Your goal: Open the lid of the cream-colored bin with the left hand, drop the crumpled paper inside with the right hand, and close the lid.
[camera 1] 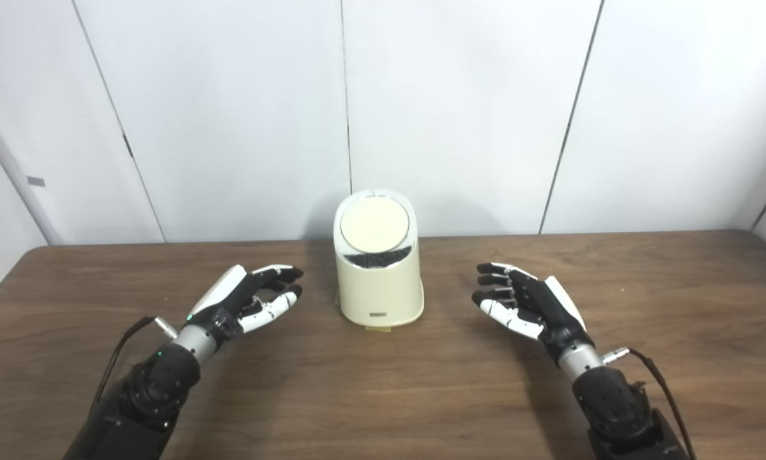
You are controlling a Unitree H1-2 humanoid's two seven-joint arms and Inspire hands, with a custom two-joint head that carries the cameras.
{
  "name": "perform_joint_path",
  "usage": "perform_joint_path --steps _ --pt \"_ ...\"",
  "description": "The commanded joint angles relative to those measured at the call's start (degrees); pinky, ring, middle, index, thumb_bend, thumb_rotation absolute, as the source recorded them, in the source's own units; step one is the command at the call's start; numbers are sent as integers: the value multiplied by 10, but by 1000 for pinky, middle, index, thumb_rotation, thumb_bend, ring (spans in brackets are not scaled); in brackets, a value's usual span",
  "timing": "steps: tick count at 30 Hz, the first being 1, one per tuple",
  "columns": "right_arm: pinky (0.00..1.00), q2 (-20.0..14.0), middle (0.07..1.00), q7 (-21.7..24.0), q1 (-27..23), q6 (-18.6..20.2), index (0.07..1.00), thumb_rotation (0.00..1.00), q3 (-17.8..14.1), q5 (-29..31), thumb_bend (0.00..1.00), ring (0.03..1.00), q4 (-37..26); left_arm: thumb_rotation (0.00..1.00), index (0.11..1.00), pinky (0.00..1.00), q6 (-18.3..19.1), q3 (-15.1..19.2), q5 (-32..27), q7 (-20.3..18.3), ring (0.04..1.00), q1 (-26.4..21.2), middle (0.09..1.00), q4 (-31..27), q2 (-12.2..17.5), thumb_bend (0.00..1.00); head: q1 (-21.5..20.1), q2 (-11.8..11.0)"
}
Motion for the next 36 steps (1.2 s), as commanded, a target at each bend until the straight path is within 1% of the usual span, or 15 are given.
perform_joint_path --steps 1,6,8,9,11,13,15,17,20,22,24,27,30,34,36 --pt "612 -8 772 2 -11 5 770 424 -3 -5 255 713 1 663 857 718 52 -29 6 -58 824 41 844 31 0 334 0 0" --pt "622 -6 776 1 -12 9 771 424 -3 -6 247 718 1 683 857 736 46 -27 -2 -53 829 42 848 31 0 329 -2 0" --pt "627 -3 780 2 -12 12 774 422 -6 0 246 721 1 639 851 717 39 -25 2 -41 818 45 838 29 -1 329 -2 0" --pt "630 -4 782 1 -12 11 775 420 -6 0 246 724 1 626 849 711 23 -20 0 -29 814 48 836 27 -3 331 -2 0" --pt "625 -5 777 0 -11 8 774 420 -3 -4 239 718 1 465 826 730 -24 -4 -9 5 816 57 831 26 -13 284 -2 0" --pt "630 -5 777 -2 -11 5 771 419 -3 -5 239 722 0 474 792 716 -55 20 -23 43 791 68 807 16 -29 278 -3 0" --pt "628 -4 775 -4 -9 0 770 387 -4 -6 238 720 0 469 765 690 -91 47 -49 70 760 79 778 8 -49 289 -2 1" --pt "623 1 774 -11 -7 -13 766 376 -11 2 245 721 1 522 776 697 -131 73 -82 84 768 88 784 6 -67 283 -1 1" --pt "620 10 765 -26 -5 -45 748 343 -24 12 254 721 8 516 783 701 -168 98 -112 95 776 92 789 10 -86 260 0 1" --pt "585 15 728 -37 -5 -71 711 298 -30 11 260 687 15 517 774 693 -180 108 -121 98 774 93 788 13 -94 248 0 1" --pt "572 16 710 -42 -5 -83 687 244 -31 8 257 674 19 524 769 692 -186 114 -124 99 773 93 785 13 -98 244 0 2" --pt "574 19 708 -48 -4 -83 673 244 -32 1 293 677 16 527 767 685 -187 120 -123 97 768 95 781 9 -101 226 0 4" --pt "567 17 706 -49 -4 -89 672 249 -31 -2 303 671 18 525 764 683 -196 125 -129 91 766 95 780 14 -103 228 0 5" --pt "561 18 704 -49 -4 -80 674 240 -30 -2 305 664 14 474 755 682 -199 131 -134 87 764 94 773 21 -106 241 0 5" --pt "563 17 704 -48 -4 -82 675 234 -30 -1 306 665 15 468 754 683 -200 132 -134 85 765 94 773 21 -107 245 0 5"
